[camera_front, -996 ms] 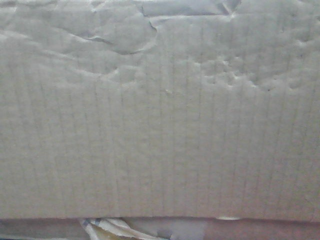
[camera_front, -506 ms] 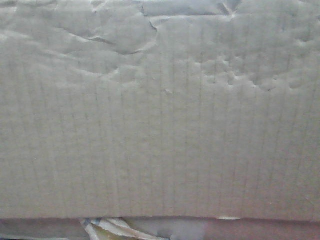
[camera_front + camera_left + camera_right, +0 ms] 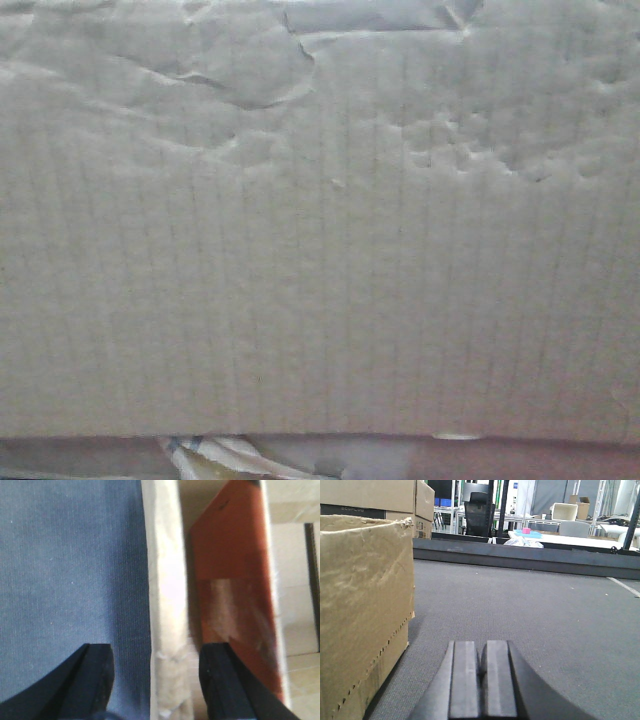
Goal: Stack two boxes on right shelf middle
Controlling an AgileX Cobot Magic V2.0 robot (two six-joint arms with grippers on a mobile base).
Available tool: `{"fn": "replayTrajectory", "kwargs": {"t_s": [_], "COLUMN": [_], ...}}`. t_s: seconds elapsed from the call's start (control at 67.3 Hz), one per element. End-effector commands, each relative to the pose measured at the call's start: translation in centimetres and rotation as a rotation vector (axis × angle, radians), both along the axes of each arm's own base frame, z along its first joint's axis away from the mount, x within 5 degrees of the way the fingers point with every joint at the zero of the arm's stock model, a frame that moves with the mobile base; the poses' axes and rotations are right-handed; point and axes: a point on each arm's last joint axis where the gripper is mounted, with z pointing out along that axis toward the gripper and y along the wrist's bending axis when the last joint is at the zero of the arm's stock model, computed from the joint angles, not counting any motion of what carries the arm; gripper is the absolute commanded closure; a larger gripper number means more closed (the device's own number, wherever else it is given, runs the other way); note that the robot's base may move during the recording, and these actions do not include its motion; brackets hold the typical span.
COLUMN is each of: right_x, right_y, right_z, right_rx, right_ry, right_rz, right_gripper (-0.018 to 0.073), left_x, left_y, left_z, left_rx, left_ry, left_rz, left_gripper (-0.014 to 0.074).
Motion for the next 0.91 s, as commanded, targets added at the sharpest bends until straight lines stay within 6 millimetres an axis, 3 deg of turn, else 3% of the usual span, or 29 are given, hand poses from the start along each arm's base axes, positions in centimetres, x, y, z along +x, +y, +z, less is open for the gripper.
{"fn": "replayTrajectory", "kwargs": {"t_s": [0.0, 0.892], "right_x": [-0.04, -0.05], "right_y": [-0.02, -0.03], "right_z": [0.21, 0.32], "right_rx": [0.0, -0.001], "right_ry": [-0.024, -0.037], "right_rz": [-0.004, -0.005], "right_gripper": [0.0722, 0.0722], "left_x": [-0.11, -0.11], "left_y": [0.05, 0.05], "left_z": [0.08, 0.09], "left_rx": [-0.008, -0.008], "left_ry": [-0.001, -0.001], "left_rz": [-0.001, -0.001], "left_gripper": [0.0298, 0.0303]}}
